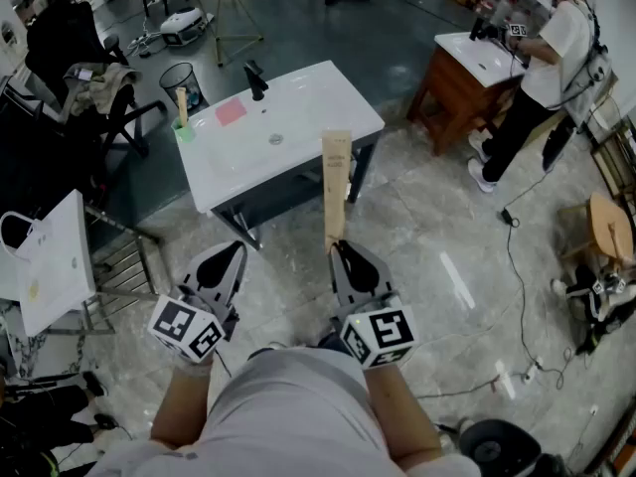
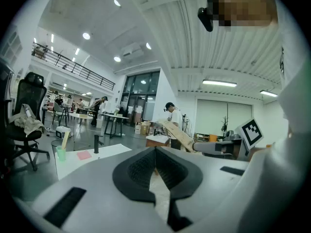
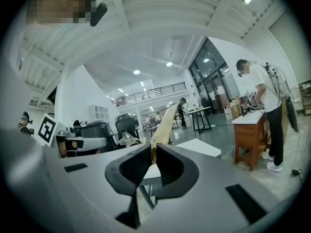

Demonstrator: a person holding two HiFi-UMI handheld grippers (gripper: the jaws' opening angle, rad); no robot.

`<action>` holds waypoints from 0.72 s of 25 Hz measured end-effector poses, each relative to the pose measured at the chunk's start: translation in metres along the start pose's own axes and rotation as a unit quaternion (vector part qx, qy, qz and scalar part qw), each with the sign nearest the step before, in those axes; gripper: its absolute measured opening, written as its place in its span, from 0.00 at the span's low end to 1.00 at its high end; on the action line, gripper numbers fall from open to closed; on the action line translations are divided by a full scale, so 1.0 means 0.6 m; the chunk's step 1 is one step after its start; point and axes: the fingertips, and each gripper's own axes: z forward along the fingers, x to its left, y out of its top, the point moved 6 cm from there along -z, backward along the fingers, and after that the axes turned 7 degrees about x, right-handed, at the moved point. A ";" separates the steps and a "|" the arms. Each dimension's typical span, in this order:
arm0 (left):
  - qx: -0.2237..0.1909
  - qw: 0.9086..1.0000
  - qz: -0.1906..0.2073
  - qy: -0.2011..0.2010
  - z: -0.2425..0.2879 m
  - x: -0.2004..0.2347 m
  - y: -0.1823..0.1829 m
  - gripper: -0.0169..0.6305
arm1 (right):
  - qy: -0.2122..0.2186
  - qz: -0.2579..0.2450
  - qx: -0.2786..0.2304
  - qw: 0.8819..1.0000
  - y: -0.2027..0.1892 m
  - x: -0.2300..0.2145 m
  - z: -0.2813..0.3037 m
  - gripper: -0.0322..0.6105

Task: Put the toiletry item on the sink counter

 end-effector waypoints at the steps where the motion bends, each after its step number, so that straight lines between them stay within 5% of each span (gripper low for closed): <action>1: 0.001 1.000 0.004 -0.001 0.011 -0.003 -0.001 0.05 | -0.001 -0.001 -0.002 1.000 0.002 -0.010 0.001 0.12; 18: 0.018 0.999 0.020 -0.018 0.192 -0.116 0.021 0.05 | 0.003 0.008 -0.021 1.000 0.036 -0.195 -0.053 0.12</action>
